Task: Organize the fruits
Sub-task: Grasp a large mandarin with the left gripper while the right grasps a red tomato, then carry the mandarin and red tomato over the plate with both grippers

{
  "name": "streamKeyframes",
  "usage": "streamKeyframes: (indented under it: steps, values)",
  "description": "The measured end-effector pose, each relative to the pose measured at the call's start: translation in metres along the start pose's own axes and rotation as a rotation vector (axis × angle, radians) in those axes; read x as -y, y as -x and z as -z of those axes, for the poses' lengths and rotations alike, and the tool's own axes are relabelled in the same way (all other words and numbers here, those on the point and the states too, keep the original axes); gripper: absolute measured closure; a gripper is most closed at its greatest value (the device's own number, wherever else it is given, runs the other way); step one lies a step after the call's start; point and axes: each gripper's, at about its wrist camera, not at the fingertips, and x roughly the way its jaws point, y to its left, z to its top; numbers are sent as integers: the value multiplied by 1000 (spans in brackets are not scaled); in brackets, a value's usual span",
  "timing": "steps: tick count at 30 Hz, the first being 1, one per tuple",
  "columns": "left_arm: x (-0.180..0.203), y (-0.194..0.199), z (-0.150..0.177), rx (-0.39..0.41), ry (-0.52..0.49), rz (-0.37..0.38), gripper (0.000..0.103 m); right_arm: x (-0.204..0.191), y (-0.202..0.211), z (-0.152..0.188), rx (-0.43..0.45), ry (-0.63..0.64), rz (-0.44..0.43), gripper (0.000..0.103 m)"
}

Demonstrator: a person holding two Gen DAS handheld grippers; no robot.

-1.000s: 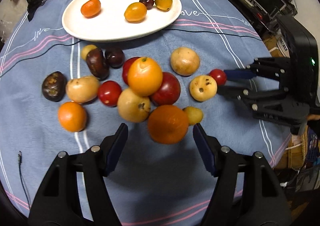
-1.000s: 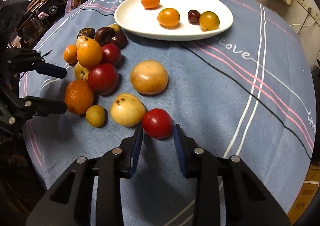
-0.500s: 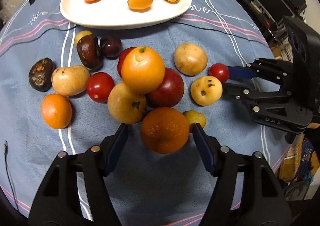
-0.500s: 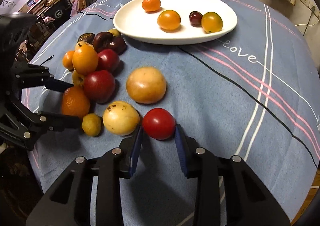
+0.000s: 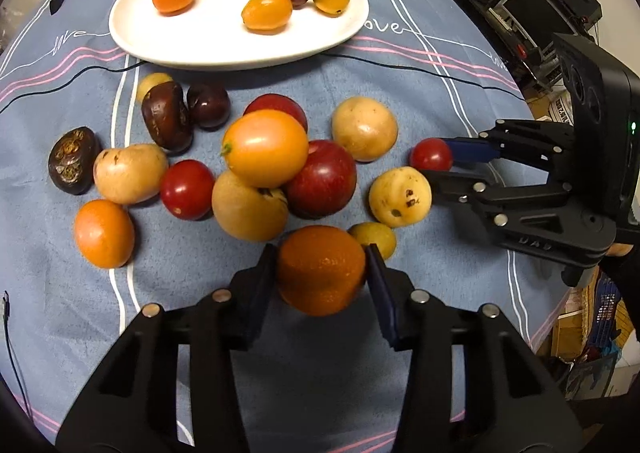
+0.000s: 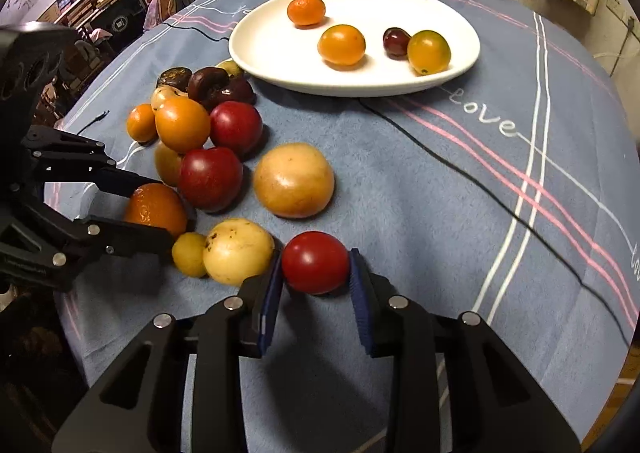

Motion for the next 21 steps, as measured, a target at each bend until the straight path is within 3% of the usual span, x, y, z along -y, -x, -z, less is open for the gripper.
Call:
streamKeyframes:
  steps: [11,15,21]
  values:
    - [-17,46,-2,84,-7,8,58,14,19,16,26,-171,-35,70]
    - [-32,65,-24,144,8,6,58,17,33,7,67,-202,-38,70]
    - [-37,84,-68,236,-22,-45,58,17,69,-34,193,-201,-37,70]
